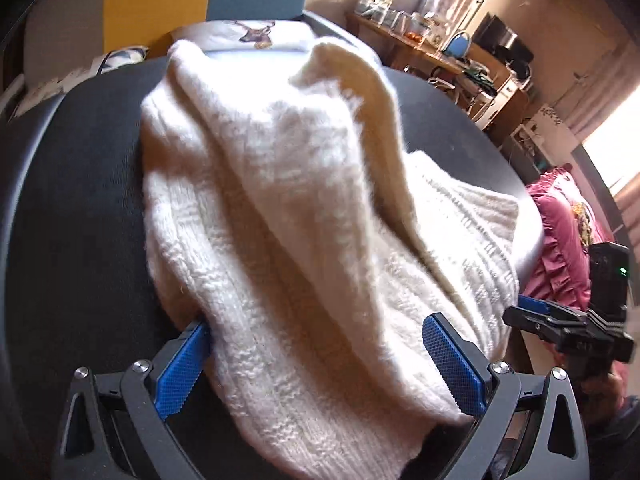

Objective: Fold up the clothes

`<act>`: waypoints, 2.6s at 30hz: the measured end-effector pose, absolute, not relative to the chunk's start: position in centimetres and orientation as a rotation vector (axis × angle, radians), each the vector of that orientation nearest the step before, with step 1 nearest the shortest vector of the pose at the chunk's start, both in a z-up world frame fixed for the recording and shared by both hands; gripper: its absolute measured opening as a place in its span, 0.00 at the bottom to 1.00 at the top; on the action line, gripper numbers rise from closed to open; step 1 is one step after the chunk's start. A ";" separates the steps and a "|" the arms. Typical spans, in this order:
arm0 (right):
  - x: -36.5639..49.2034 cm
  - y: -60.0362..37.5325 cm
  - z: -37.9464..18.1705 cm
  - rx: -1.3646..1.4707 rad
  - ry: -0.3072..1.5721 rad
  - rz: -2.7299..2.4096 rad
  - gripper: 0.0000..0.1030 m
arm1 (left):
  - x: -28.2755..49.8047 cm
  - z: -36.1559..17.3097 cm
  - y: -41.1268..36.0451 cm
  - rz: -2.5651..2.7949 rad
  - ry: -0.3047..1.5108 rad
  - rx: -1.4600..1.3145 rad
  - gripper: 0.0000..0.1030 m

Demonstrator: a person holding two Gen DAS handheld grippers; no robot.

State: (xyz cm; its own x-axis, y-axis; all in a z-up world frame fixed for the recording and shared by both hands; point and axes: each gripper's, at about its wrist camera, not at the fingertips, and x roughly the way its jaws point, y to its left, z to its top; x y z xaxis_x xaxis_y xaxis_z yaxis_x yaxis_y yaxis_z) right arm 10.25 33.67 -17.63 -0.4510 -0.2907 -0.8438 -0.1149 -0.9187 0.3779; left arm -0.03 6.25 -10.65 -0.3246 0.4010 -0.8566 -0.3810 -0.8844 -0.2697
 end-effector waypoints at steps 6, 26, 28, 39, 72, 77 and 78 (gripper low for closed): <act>11.0 31.8 -17.4 1.574 -0.335 -2.576 0.85 | -0.2 -12.1 6.0 2.280 0.052 -1.477 1.00; 11.7 30.2 -15.1 1.354 -0.572 -2.352 0.38 | 0.2 -7.6 7.0 2.183 -0.184 -1.262 0.96; 11.6 30.0 -15.1 1.350 -0.584 -2.332 0.40 | 0.8 -7.5 8.2 2.094 -0.223 -1.269 0.96; 13.6 26.6 -13.9 1.295 -0.316 -2.348 0.43 | 2.6 -7.4 15.7 1.860 -0.014 -1.391 0.85; 14.0 28.0 -12.2 1.225 -0.331 -2.368 0.44 | 3.0 -7.5 14.4 1.865 -0.028 -1.385 0.07; 11.5 31.6 -11.6 1.196 -0.474 -2.584 0.43 | 2.7 -6.9 12.6 1.914 -0.038 -1.366 0.07; 10.4 31.6 -11.8 1.215 -0.460 -2.608 0.43 | 2.8 -6.9 12.2 1.923 -0.043 -1.370 0.07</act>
State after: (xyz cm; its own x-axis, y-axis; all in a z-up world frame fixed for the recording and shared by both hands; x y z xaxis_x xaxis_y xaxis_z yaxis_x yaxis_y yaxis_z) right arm 10.41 31.62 -11.80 -0.6307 -0.3325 -0.7012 0.0723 -0.9248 0.3735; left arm 2.78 12.23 -6.88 -0.1352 0.5908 -0.7954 -0.5549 -0.7102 -0.4332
